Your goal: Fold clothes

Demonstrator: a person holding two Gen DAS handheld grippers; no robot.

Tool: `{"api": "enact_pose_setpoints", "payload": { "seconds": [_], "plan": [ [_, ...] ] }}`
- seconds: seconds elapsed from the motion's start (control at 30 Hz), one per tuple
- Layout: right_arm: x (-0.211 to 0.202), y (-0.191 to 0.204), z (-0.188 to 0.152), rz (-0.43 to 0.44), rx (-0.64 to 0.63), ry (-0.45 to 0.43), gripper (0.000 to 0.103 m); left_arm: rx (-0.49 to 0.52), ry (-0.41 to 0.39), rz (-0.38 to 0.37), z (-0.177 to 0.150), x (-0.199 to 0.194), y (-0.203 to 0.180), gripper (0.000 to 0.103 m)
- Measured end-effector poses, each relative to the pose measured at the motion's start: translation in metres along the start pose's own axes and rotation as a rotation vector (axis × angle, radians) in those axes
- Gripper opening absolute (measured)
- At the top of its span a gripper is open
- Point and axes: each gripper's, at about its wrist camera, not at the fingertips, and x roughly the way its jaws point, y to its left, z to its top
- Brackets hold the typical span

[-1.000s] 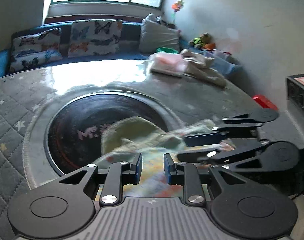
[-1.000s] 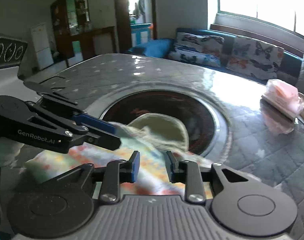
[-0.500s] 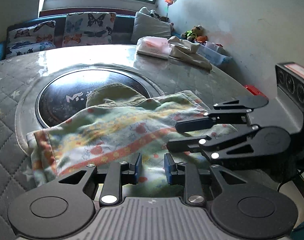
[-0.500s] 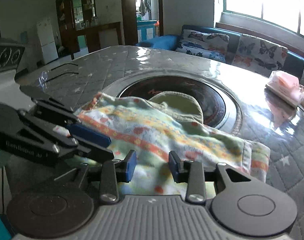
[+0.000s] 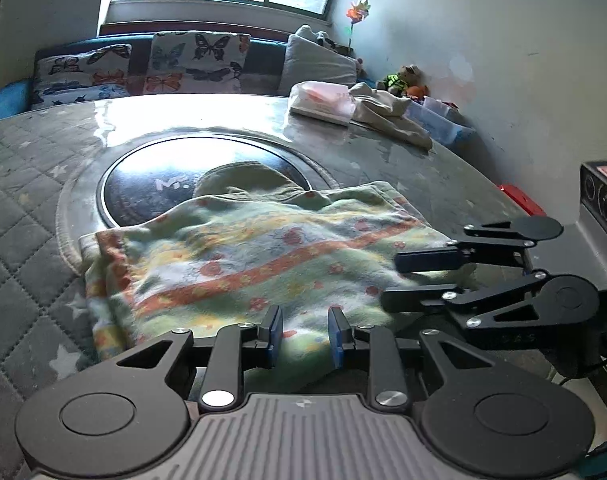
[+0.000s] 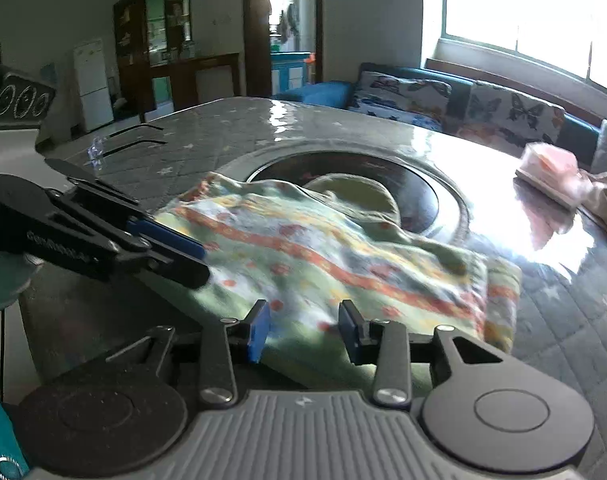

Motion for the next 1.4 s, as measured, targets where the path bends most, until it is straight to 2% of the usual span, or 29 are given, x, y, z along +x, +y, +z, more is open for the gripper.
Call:
{"api": "enact_pose_setpoints", "payload": {
  "seconds": [0.23, 0.4, 0.53, 0.77, 0.93, 1.1, 1.4],
  "plan": [
    [-0.015, -0.017, -0.016, -0.041, 0.068, -0.010, 0.045, -0.037, -0.007, 0.016, -0.004, -0.008, 0.009, 0.028],
    [-0.021, -0.030, -0.025, -0.060, 0.122, -0.014, 0.045, -0.062, -0.011, 0.028, -0.006, -0.013, 0.016, 0.029],
    [-0.026, -0.038, -0.028, -0.078, 0.144, -0.016, 0.044, -0.075, -0.016, 0.037, -0.006, -0.016, 0.020, 0.036],
    [-0.027, -0.042, -0.012, -0.116, 0.141, -0.036, 0.045, -0.081, -0.028, 0.051, 0.001, -0.017, 0.025, 0.037],
    [-0.004, -0.047, 0.007, -0.084, 0.143, -0.029, 0.046, -0.085, -0.037, 0.061, 0.006, -0.019, 0.029, 0.039],
    [0.019, -0.055, 0.006, -0.085, 0.183, 0.008, 0.046, -0.094, -0.036, 0.077, 0.014, -0.015, 0.038, 0.039],
    [0.018, -0.066, 0.017, -0.106, 0.178, -0.005, 0.048, -0.103, -0.035, 0.114, 0.036, 0.002, 0.057, 0.039]
  ]
}}
